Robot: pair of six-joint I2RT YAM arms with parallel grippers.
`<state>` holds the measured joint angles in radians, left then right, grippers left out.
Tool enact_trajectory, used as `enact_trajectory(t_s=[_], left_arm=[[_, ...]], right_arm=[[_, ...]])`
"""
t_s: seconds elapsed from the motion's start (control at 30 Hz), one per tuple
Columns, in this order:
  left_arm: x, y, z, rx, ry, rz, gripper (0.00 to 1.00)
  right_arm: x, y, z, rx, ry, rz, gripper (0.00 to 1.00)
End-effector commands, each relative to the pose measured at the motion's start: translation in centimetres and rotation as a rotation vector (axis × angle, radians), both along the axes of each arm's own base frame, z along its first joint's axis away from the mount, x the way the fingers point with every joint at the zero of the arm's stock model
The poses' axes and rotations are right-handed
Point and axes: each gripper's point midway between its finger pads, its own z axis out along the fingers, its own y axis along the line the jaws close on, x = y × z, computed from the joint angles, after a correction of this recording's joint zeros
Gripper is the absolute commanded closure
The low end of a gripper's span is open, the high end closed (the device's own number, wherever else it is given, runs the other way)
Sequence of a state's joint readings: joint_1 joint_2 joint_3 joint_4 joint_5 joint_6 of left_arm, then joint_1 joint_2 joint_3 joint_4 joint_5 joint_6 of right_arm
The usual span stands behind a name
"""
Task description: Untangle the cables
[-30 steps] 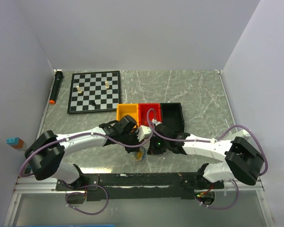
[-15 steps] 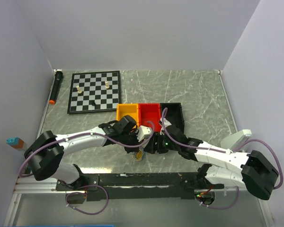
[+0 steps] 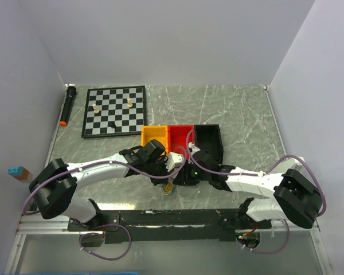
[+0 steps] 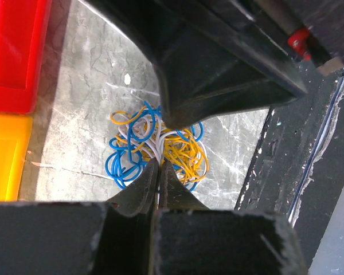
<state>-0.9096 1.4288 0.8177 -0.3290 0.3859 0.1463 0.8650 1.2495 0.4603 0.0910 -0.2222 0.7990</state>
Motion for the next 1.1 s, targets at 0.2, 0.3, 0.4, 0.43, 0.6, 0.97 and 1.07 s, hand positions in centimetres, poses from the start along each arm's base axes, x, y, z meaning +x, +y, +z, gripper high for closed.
enact_trajectory(t_s=[0.2, 0.3, 0.4, 0.43, 0.6, 0.97, 1.07], left_arm=[[0.5, -0.4, 1.9, -0.015, -0.043, -0.024, 0.99], [0.8, 0.3, 2.3, 0.008, -0.070, -0.026, 0.99], [1.3, 1.5, 3.1, 0.026, -0.099, -0.011, 0.99], [1.3, 2.0, 3.3, 0.033, -0.102, -0.005, 0.99], [0.9, 4.0, 4.4, 0.035, -0.128, 0.004, 0.99], [1.3, 9.5, 3.8, 0.191, -0.233, -0.014, 0.99], [1.6, 12.6, 3.2, 0.292, -0.289, -0.022, 0.99]], right_arm=[[1.7, 1.4, 1.7, 0.067, -0.033, -0.047, 1.00], [1.4, 0.5, 1.9, 0.050, -0.043, -0.064, 1.00], [0.9, -0.9, 2.1, 0.042, -0.055, -0.086, 1.00], [0.8, -1.4, 2.0, 0.039, -0.058, -0.095, 1.00], [0.1, -3.5, 1.1, 0.002, -0.045, -0.132, 1.00], [0.9, -9.5, 0.7, -0.170, -0.041, -0.344, 1.00], [1.5, -12.0, 1.5, -0.218, -0.045, -0.456, 1.00]])
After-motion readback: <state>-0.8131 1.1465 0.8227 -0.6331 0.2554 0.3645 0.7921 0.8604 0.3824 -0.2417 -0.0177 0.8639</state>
